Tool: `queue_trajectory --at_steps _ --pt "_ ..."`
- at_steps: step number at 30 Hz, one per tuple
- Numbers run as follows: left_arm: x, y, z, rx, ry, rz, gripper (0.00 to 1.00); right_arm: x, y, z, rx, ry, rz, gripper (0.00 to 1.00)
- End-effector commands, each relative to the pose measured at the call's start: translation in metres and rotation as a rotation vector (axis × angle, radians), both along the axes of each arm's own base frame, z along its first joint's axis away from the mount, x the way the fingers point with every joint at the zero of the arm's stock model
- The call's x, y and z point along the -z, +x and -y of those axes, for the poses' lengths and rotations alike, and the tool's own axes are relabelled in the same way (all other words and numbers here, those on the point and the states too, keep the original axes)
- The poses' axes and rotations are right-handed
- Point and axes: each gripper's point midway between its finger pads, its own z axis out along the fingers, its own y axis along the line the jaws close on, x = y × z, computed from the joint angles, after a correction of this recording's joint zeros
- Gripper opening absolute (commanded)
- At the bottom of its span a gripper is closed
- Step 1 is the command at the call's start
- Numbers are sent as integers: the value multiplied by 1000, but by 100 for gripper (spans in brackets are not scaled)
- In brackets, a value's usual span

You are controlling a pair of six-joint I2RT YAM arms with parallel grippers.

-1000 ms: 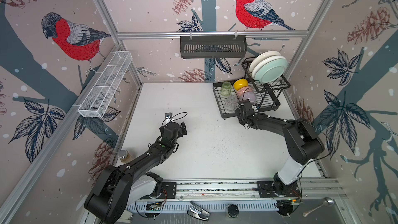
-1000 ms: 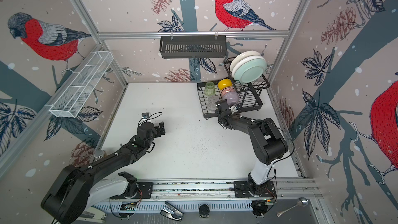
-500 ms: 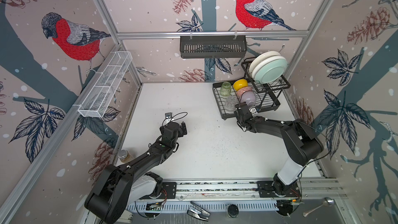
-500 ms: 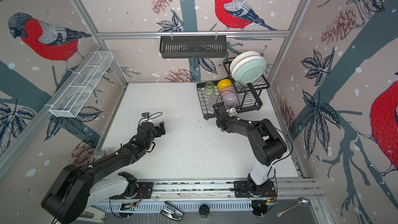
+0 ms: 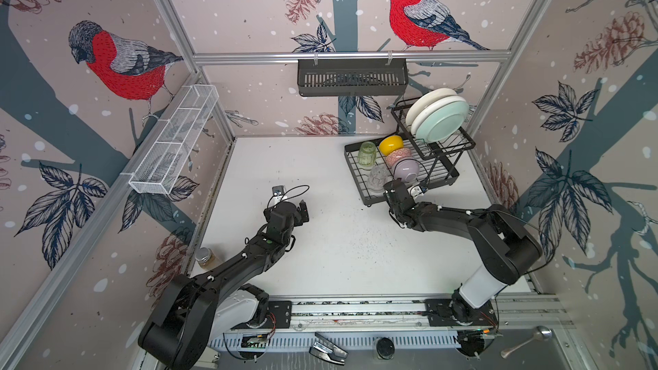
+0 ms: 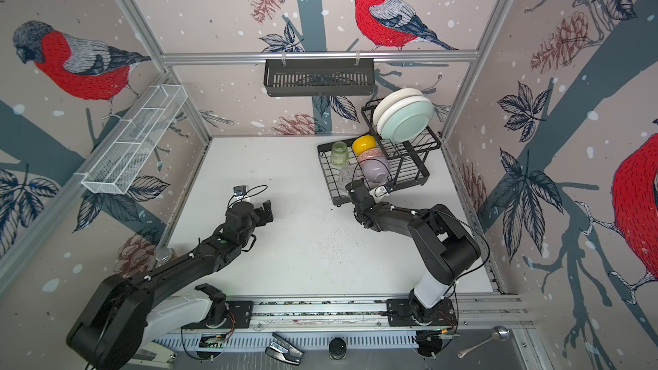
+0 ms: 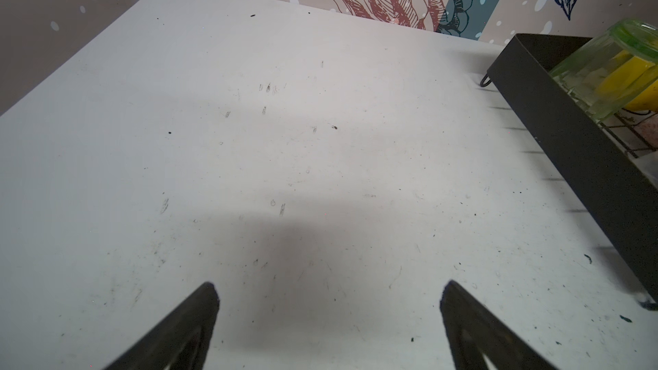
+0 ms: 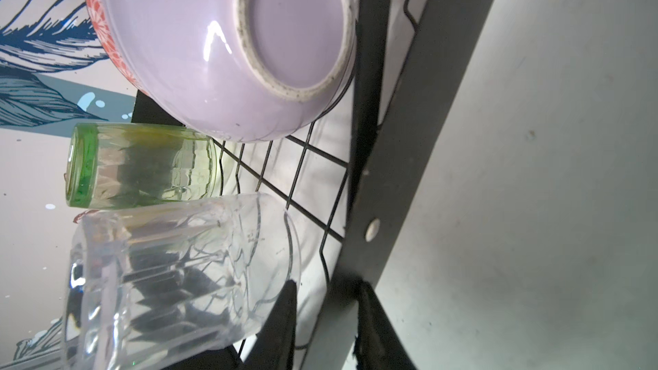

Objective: Unload the mixed dishes from the dish rack

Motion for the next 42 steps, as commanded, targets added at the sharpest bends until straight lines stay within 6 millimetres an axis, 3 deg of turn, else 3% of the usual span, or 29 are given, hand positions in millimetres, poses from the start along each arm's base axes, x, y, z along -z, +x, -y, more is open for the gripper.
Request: queue_trajectory --at_steps 1,6,20,25,30,36,42 --pt "-4 0 -4 -23 -3 10 97 86 -130 21 -312 -208 -592 19" --pt "-8 -2 -5 -28 -8 19 97 92 -152 13 -417 -247 -626 12" --pt "-15 -4 -4 -25 -32 28 97 87 -183 -18 -715 -361 -537 16" --pt "-16 -5 -3 -21 -44 31 97 83 -183 -19 -798 -473 -489 14" --pt "-20 -6 -5 -28 -45 43 97 72 -182 -33 -900 -487 -377 15" --pt "-24 -7 -7 -35 -45 54 97 62 -179 -33 -976 -541 -306 17" --pt "-25 -8 -2 -14 -81 57 97 61 -178 -35 -983 -477 -253 20"
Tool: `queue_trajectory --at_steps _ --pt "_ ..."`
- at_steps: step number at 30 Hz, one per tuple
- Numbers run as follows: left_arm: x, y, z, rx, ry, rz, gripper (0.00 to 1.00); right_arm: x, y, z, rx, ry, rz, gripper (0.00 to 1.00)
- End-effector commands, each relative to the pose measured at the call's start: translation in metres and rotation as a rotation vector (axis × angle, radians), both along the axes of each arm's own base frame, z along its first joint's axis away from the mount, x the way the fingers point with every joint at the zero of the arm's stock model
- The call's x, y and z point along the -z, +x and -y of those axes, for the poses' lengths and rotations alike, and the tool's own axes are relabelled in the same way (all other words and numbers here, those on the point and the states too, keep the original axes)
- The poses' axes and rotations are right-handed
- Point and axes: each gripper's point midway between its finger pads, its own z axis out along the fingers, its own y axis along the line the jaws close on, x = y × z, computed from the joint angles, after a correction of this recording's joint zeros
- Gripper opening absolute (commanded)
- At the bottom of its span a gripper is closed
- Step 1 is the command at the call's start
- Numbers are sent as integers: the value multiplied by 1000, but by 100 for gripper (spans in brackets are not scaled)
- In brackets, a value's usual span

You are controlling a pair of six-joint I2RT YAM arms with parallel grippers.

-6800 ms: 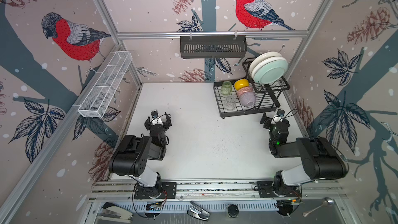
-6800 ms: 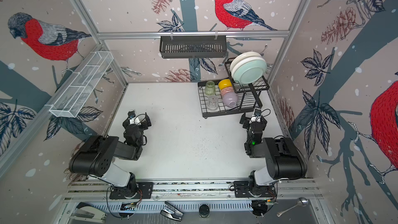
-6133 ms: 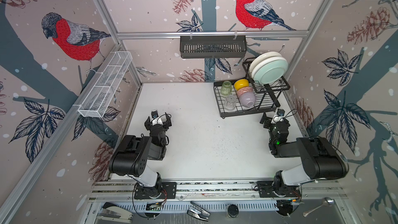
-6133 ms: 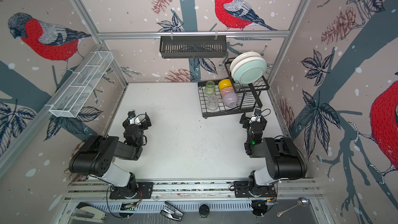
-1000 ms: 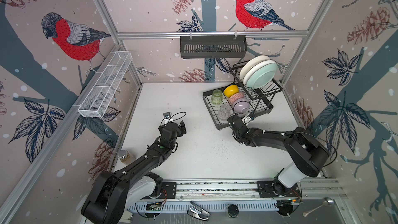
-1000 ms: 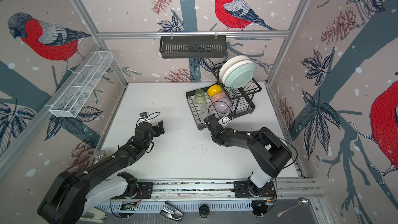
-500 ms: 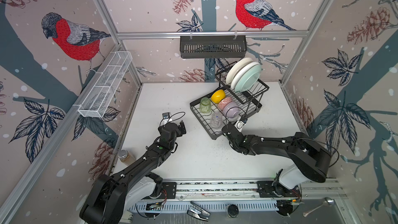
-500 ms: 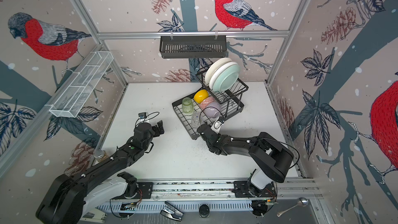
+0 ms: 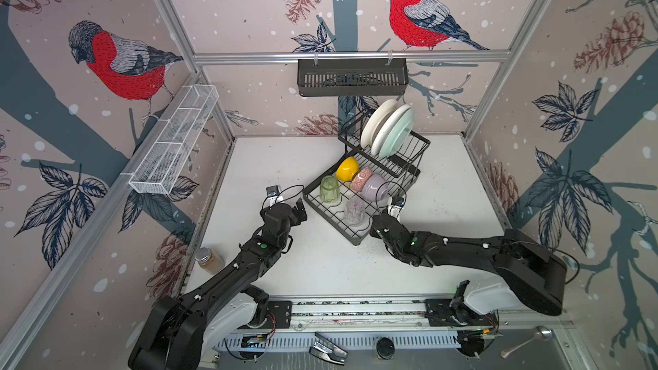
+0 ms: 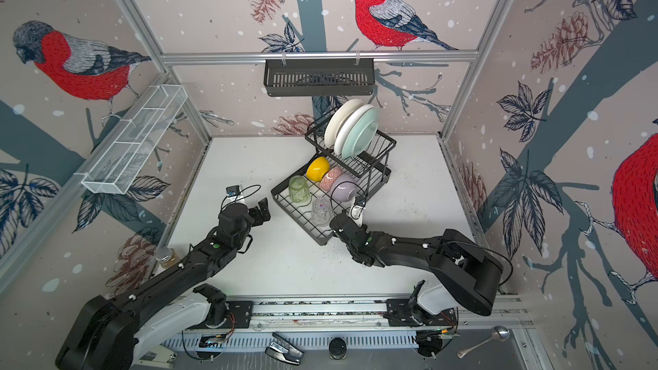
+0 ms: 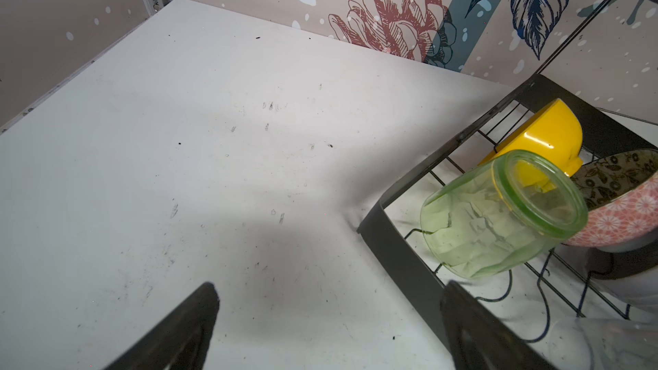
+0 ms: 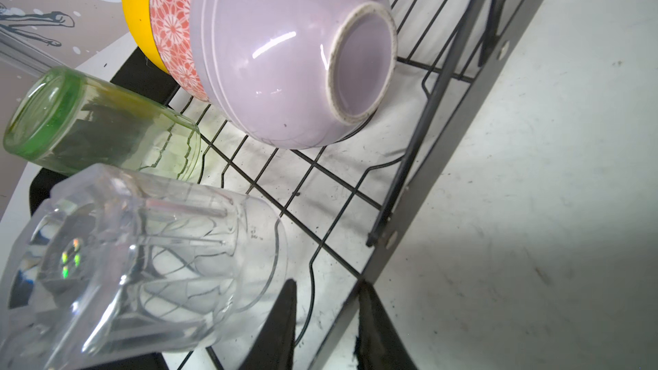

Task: Unload the mixed dishes from the dish rack
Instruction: 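Drag the dish rack toward the robot with the right gripper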

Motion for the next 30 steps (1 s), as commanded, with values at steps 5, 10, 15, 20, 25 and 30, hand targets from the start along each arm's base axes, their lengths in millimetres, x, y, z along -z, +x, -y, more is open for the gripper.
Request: queue_trajectory --at_steps 5,10,15,20,25,30 --pt "-3 0 1 1 -20 9 97 70 -69 32 -241 -214 -358 32" --pt "-5 -1 4 15 -47 23 97 68 -65 21 -236 -89 -352 46" --pt "-7 -2 4 15 -50 27 97 62 -55 21 -188 -90 -341 46" --pt "-9 -3 2 9 -46 34 97 69 -48 45 -61 -121 -398 42" --pt "-10 -3 -1 -4 -38 40 97 70 -41 57 -31 -132 -405 31" --pt "-8 -3 0 -3 -35 34 97 71 -34 59 -66 -228 -405 19"
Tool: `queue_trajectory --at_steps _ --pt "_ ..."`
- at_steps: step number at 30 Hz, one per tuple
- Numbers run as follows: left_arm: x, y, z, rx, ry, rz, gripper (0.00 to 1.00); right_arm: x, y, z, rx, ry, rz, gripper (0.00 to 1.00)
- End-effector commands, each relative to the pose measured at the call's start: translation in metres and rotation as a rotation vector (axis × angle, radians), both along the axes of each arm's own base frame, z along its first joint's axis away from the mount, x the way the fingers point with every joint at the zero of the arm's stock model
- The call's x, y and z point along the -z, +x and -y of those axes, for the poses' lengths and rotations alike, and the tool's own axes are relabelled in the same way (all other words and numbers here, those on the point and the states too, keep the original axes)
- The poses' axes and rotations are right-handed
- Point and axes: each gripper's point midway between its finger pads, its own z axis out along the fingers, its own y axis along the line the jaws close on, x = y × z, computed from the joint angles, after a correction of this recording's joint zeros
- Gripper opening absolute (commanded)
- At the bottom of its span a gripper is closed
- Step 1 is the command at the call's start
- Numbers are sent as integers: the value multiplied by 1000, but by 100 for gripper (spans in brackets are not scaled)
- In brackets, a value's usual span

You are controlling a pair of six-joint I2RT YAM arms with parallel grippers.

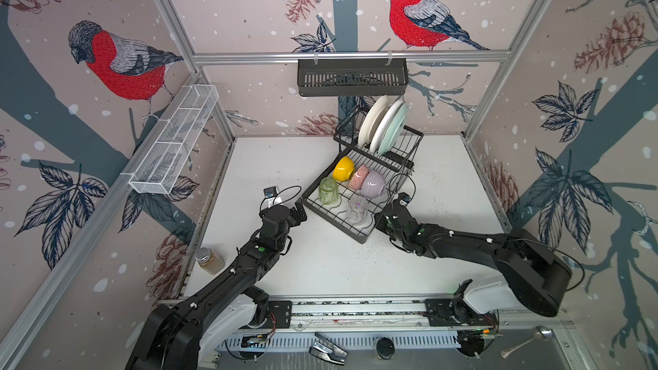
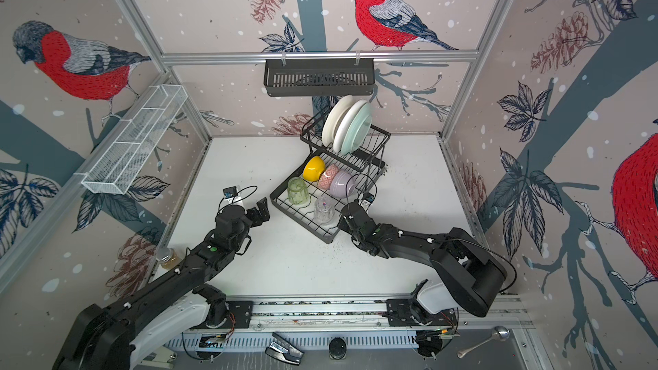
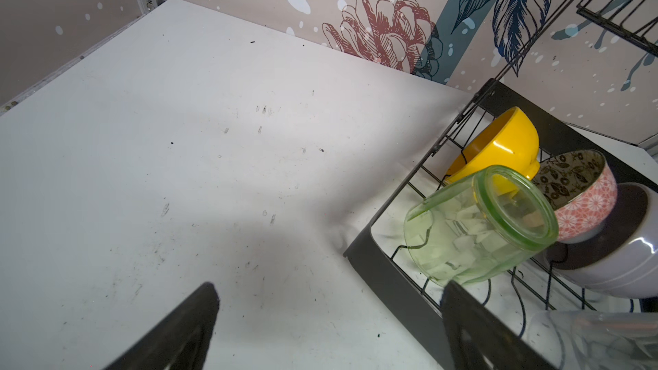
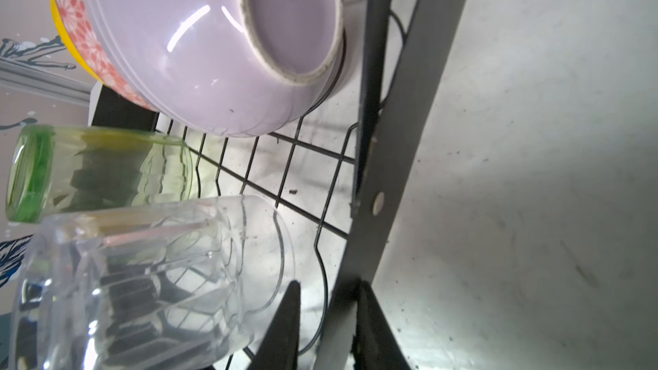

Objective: Unload the mixed dishes from the dish rack

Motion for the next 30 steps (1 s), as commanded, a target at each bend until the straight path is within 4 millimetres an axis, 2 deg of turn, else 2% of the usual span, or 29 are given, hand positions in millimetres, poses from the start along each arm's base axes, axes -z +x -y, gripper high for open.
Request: queue_trajectory --at_steps 1,8,14,18,22,25,27,30 --pt "-3 2 -1 -6 8 6 97 63 -54 50 -199 -396 -238 18" --pt "-3 3 -2 -14 10 3 97 59 -41 58 -244 -538 -211 18" --pt "-3 4 -1 -15 7 3 97 52 -23 59 -282 -560 -167 18" --pt "0 5 -2 -20 18 -5 97 50 -11 71 -292 -655 -179 16" --pt "1 6 -2 -19 23 -11 97 48 -5 71 -333 -657 -156 15" --pt "2 6 -2 -25 26 -12 97 45 0 67 -379 -637 -129 14" --pt "1 6 -2 -22 29 -10 97 44 -3 52 -458 -585 -107 13" --pt "-1 7 -3 -26 31 -5 97 44 -5 46 -487 -575 -102 13"
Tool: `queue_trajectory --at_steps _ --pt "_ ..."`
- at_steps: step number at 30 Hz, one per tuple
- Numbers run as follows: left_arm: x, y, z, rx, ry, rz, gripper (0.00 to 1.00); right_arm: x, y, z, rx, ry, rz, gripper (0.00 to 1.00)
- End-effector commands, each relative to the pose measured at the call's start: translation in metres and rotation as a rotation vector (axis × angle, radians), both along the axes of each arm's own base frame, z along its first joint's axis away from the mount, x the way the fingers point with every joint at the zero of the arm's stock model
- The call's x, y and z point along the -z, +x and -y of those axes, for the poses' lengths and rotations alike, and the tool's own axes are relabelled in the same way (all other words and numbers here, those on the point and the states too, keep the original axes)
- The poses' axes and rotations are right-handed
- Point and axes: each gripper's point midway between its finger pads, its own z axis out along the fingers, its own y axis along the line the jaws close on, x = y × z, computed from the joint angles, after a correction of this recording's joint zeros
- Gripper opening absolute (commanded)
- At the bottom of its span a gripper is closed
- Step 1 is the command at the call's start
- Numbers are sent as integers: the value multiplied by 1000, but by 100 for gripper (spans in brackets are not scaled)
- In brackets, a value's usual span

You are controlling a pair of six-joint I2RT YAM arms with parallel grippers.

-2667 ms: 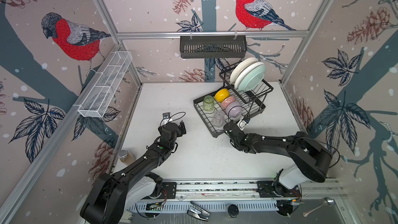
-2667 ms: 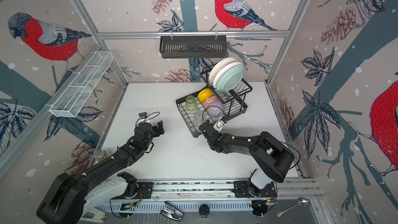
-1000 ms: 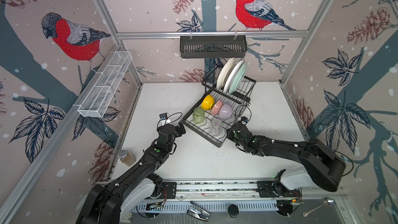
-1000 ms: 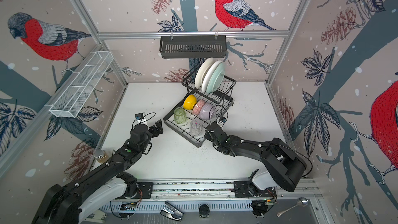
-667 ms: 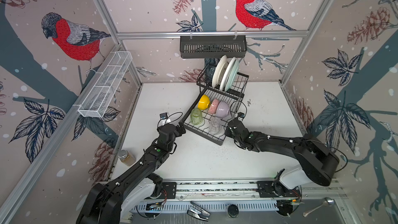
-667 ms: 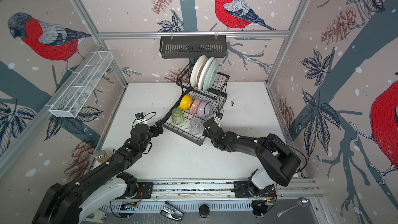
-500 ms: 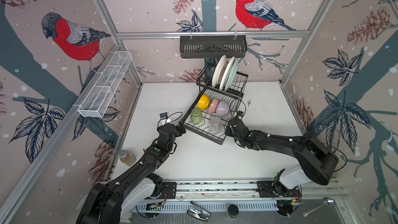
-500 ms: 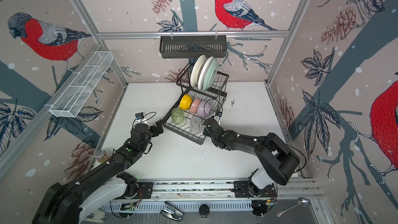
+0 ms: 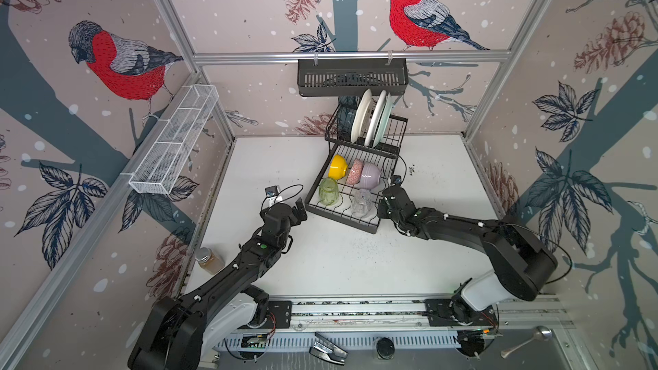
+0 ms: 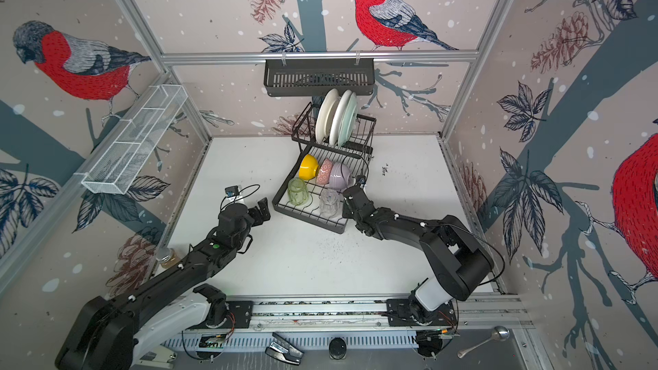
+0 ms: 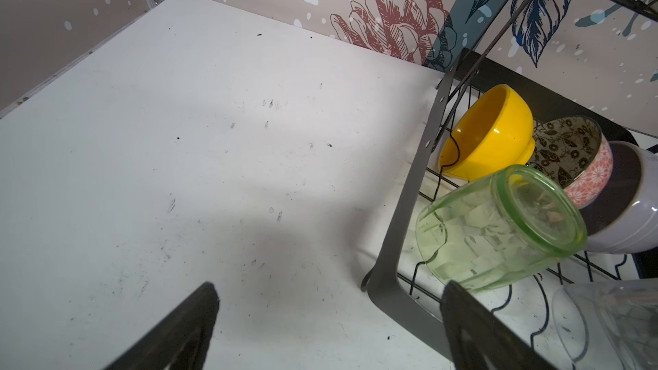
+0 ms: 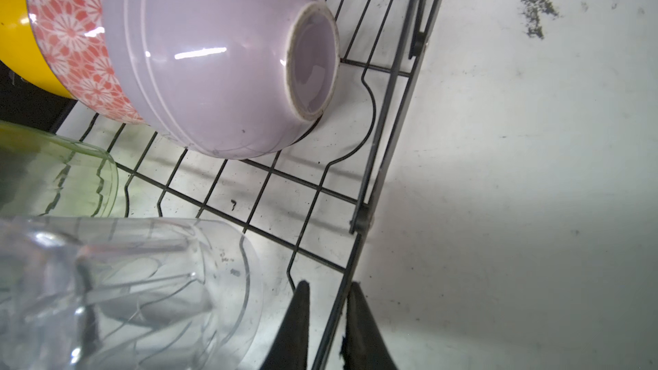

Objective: Unload the mixed dishes from the dish rack

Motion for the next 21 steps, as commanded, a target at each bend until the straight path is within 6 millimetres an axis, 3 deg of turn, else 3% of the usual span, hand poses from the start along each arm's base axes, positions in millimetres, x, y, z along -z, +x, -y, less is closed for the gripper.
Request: queue_trajectory --at_steps 1,11,21 --pt "-7 3 -2 -8 11 22 97 56 -58 23 -201 -237 -260 13" --pt "-5 3 0 0 7 16 97 62 -80 8 -253 -253 -267 10" --pt "-6 2 1 4 4 17 97 68 -99 6 -236 -225 -290 10"
